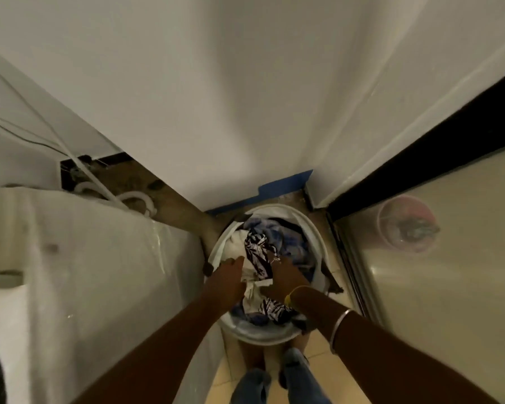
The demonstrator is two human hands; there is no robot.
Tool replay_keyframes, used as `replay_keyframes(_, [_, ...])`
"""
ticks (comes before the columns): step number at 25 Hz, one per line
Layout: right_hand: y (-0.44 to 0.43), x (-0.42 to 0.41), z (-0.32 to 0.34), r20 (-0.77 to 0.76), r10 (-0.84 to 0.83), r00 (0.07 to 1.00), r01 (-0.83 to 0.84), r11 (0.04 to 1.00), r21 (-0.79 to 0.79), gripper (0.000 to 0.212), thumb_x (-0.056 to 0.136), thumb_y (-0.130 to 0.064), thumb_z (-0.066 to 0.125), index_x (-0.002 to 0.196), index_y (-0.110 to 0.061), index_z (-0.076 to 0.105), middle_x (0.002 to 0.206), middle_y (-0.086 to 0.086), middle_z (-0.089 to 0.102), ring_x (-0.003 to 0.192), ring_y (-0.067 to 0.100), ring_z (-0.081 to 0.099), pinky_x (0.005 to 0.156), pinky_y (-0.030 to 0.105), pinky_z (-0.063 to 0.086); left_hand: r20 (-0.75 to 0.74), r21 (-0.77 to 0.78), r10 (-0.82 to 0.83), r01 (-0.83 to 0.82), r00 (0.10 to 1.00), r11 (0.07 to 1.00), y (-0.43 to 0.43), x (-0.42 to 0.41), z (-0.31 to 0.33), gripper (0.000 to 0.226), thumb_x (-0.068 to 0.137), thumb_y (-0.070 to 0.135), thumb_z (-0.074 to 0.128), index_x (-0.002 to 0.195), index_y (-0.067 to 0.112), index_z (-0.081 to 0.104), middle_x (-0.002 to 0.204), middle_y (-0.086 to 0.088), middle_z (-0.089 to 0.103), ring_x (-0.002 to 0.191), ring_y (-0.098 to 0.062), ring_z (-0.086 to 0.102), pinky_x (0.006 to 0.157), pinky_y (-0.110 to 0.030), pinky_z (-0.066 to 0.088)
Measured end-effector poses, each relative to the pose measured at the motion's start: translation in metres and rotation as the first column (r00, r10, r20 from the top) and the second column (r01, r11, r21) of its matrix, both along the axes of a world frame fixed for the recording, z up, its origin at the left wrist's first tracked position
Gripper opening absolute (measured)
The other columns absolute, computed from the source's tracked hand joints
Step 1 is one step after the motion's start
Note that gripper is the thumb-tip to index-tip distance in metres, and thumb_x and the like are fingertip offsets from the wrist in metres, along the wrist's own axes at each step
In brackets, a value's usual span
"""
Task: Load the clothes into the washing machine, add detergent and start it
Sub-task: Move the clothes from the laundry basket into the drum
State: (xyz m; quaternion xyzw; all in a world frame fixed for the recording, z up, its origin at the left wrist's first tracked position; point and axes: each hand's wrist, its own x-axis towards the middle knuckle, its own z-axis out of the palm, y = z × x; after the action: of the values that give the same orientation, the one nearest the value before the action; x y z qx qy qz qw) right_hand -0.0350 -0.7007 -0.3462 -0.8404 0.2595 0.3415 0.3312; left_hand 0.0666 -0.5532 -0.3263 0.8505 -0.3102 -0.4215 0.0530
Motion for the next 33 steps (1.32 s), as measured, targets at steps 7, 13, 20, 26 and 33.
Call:
replay_keyframes(7, [0.022, 0.006, -0.098, -0.132, 0.044, 0.990, -0.051, 0.998, -0.048, 0.119, 0.077, -0.051, 0.076, 0.156, -0.032, -0.010, 0.161, 0.020, 0.001, 0.142, 0.051, 0.019, 0.108, 0.056, 0.039, 0.136, 0.097, -0.176, 0.164, 0.975, 0.982, -0.016, 0.009, -0.110, 0.102, 0.092, 0.026, 0.065, 0.154, 0.036, -0.016, 0.162, -0.025, -0.007, 0.149, -0.041, 0.010, 0.114, -0.046, 0.034])
replay_keyframes(13, [0.029, 0.009, -0.116, -0.046, 0.018, 0.999, -0.025, 0.987, -0.159, 0.077, 0.094, -0.009, 0.055, 0.156, -0.027, 0.012, 0.154, 0.026, 0.015, 0.129, 0.046, 0.040, 0.104, 0.049, 0.045, 0.133, 0.103, -0.217, 0.205, 0.967, 0.973, -0.043, 0.011, -0.128, 0.059, 0.101, 0.021, 0.046, 0.154, 0.023, 0.021, 0.146, -0.019, 0.035, 0.121, -0.033, 0.054, 0.096, -0.041, 0.047])
replay_keyframes(20, [0.016, -0.006, -0.020, 0.118, -0.094, 0.989, 0.107, 0.989, -0.107, 0.052, 0.096, -0.014, 0.049, 0.144, -0.032, 0.041, 0.150, 0.015, 0.029, 0.117, 0.037, 0.056, 0.100, 0.043, 0.048, 0.129, -0.060, -0.159, 0.168, 0.979, 0.984, -0.029, 0.008, -0.040, 0.044, 0.096, 0.013, 0.049, 0.140, 0.017, 0.046, 0.130, -0.012, 0.055, 0.115, -0.027, 0.058, 0.094, -0.037, 0.048])
replay_keyframes(26, [0.016, -0.007, 0.128, 0.299, -0.202, 0.933, 0.250, 0.960, -0.129, 0.039, 0.095, -0.027, 0.052, 0.133, -0.035, 0.056, 0.130, 0.008, 0.045, 0.106, 0.033, 0.060, 0.092, 0.037, 0.049, 0.147, -0.323, -0.015, 0.063, 0.989, 0.944, -0.015, 0.014, 0.102, 0.033, 0.087, 0.017, 0.059, 0.119, 0.017, 0.060, 0.110, -0.008, 0.064, 0.100, -0.023, 0.061, 0.081, -0.031, 0.048])
replay_keyframes(33, [0.018, 0.001, 0.272, 0.500, -0.242, 0.832, 0.347, 0.929, -0.128, 0.033, 0.083, -0.041, 0.065, 0.112, -0.026, 0.066, 0.115, 0.008, 0.059, 0.104, 0.027, 0.061, 0.092, 0.036, 0.051, 0.184, -0.497, 0.128, -0.020, 0.975, 0.867, -0.005, 0.022, 0.246, 0.038, 0.083, 0.015, 0.063, 0.121, 0.018, 0.064, 0.112, -0.004, 0.069, 0.103, -0.020, 0.062, 0.080, -0.021, 0.040])
